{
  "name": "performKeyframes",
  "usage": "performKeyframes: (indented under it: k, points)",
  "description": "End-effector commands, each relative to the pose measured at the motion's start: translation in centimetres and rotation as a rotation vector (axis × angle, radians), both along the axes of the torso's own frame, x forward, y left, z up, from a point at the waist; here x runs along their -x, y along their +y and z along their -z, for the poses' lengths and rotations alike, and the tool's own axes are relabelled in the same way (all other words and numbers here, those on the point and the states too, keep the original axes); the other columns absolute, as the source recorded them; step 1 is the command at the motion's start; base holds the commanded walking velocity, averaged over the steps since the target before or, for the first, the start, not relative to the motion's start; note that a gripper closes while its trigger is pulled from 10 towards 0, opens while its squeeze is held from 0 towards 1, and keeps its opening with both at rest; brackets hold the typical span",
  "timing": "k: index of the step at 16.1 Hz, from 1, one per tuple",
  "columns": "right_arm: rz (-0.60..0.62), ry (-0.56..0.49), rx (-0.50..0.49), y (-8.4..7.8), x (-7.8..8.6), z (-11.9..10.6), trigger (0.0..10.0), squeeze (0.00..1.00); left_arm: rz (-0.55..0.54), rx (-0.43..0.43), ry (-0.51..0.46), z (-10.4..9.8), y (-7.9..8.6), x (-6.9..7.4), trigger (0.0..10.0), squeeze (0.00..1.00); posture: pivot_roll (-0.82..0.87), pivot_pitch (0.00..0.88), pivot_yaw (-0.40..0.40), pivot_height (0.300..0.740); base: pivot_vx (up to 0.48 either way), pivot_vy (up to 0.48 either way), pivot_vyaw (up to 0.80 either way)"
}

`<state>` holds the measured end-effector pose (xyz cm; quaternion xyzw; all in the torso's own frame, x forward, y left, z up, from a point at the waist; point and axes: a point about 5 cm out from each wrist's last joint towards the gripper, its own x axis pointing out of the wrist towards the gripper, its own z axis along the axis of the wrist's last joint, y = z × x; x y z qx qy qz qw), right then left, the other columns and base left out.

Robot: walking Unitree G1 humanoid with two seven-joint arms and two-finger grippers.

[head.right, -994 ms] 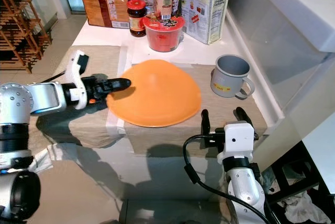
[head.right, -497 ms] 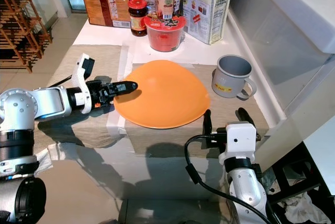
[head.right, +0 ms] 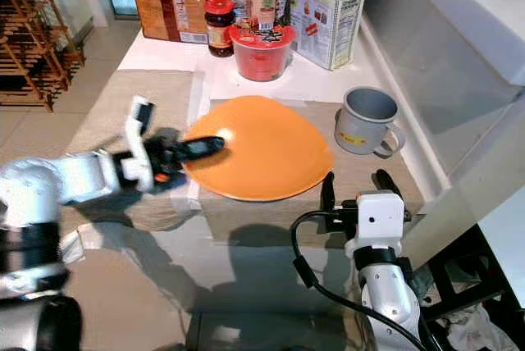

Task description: Setting the table

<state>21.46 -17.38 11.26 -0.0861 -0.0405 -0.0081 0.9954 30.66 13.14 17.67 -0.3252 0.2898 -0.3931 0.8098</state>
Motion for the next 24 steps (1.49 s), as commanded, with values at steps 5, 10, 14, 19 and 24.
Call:
performKeyframes:
  k: [5,10,14,19,24]
  points:
    - [-0.002,0.035,0.004,0.1,0.1,0.5,10.0,0.00,-0.056,-0.060,-0.070,2.1,-2.4,-0.4,10.0,0.00,-0.03,0.036,0.001,0.740,0.000,0.000,0.00]
    - [0.003,0.040,0.006,0.1,0.2,0.5,10.0,0.00,-0.162,-0.243,-0.108,4.1,-1.0,-1.1,0.0,0.00,-0.03,0.043,0.003,0.740,0.000,0.000,0.00]
    - [0.005,0.040,0.002,0.3,0.3,0.4,10.0,0.00,-0.251,-0.299,-0.143,5.0,-0.5,-1.6,0.0,0.00,-0.03,0.049,0.007,0.740,0.000,0.000,0.00]
    - [0.009,0.051,0.003,0.1,0.4,0.7,10.0,0.00,-0.384,-0.124,-0.052,4.8,-0.1,-2.4,0.0,0.00,-0.04,0.049,0.003,0.740,0.000,0.000,0.00]
    - [0.007,0.059,0.002,0.1,0.5,0.8,10.0,0.00,-0.525,-0.035,0.008,5.0,0.1,-2.6,0.0,0.00,-0.03,0.043,0.005,0.740,0.000,0.000,0.00]
